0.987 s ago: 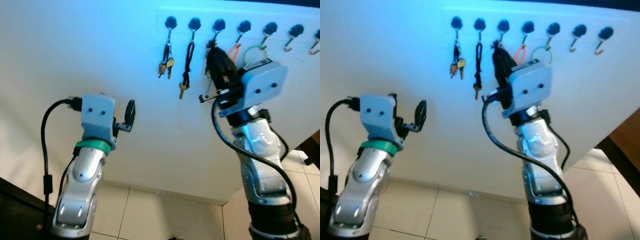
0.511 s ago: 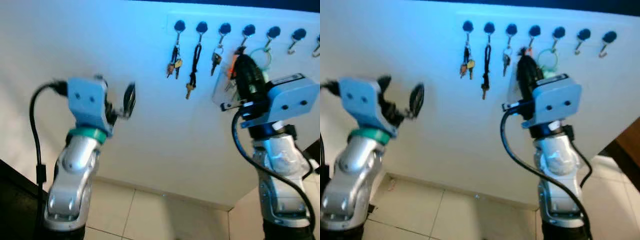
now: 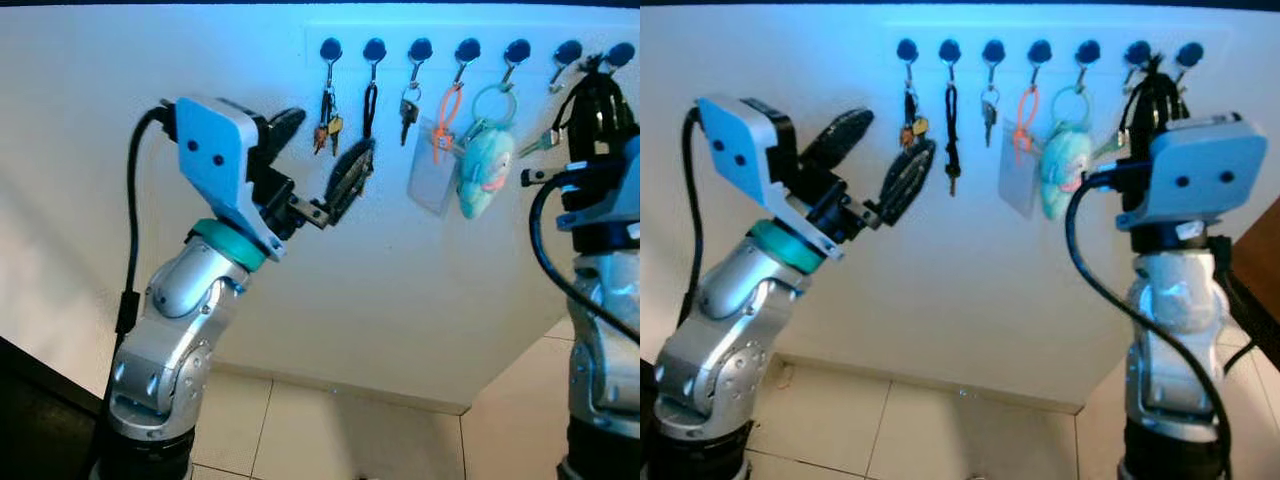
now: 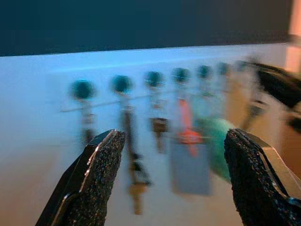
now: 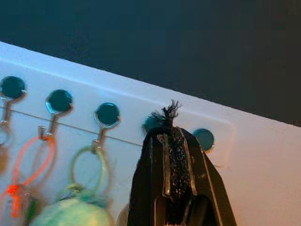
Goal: Hang keys on a hook
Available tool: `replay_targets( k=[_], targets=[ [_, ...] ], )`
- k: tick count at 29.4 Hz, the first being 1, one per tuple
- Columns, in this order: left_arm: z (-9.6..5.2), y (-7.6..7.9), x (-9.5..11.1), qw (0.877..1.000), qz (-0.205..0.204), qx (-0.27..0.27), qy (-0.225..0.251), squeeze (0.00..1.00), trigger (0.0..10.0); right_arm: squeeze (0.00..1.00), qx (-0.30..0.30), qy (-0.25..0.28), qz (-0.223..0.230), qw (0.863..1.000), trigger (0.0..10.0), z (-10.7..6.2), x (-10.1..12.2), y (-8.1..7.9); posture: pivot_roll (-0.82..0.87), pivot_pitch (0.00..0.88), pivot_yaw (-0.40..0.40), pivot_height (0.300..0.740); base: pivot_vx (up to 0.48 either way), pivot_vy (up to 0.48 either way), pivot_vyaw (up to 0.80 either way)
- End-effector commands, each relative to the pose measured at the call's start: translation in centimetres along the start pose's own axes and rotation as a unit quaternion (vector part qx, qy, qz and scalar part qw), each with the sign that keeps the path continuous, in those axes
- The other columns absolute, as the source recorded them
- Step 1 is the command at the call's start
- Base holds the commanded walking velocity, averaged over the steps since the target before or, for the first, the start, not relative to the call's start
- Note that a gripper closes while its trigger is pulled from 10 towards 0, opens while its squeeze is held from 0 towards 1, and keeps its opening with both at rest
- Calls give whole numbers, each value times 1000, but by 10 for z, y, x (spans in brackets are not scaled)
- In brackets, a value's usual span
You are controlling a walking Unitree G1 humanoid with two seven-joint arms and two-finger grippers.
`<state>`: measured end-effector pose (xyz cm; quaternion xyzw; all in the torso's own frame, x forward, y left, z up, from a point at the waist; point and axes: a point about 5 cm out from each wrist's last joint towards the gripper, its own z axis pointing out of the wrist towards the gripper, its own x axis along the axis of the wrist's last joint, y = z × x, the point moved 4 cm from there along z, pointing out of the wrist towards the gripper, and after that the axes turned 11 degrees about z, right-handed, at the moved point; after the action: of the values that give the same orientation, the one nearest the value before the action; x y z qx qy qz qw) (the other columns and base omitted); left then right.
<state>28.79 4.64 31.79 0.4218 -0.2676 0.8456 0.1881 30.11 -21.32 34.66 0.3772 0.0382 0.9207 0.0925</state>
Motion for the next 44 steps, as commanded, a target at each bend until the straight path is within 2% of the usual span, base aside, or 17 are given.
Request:
replay_targets(
  k=[1,5,8,14,34,44],
  targets=[
    [-2,12,-1,999,-5,-44,-5,0,10000,0,-6,-15,10,1000,10000,2,-4,6,-214,88,142,740,0,0,0],
    [-1,13,-1,998,2,-58,-7,0,10000,0,-10,-40,3,999,10000,1,-13,12,-214,88,145,740,0,0,0],
    [-4,22,-6,995,19,-96,-19,0,10000,0,-1,-62,3,998,10000,1,-20,14,-214,88,146,740,0,0,0],
    [-6,20,-8,995,22,-98,-25,0,10000,0,16,-71,7,997,10000,-2,-23,11,-216,90,145,740,0,0,0],
    [-9,23,-8,995,15,-95,-25,0,10000,0,65,-57,9,996,10000,5,-18,-2,-213,79,130,740,0,0,0],
    [-9,23,-9,995,12,-95,-26,0,10000,0,54,-15,-3,998,10000,7,-1,0,-216,77,132,740,0,0,0]
  ],
)
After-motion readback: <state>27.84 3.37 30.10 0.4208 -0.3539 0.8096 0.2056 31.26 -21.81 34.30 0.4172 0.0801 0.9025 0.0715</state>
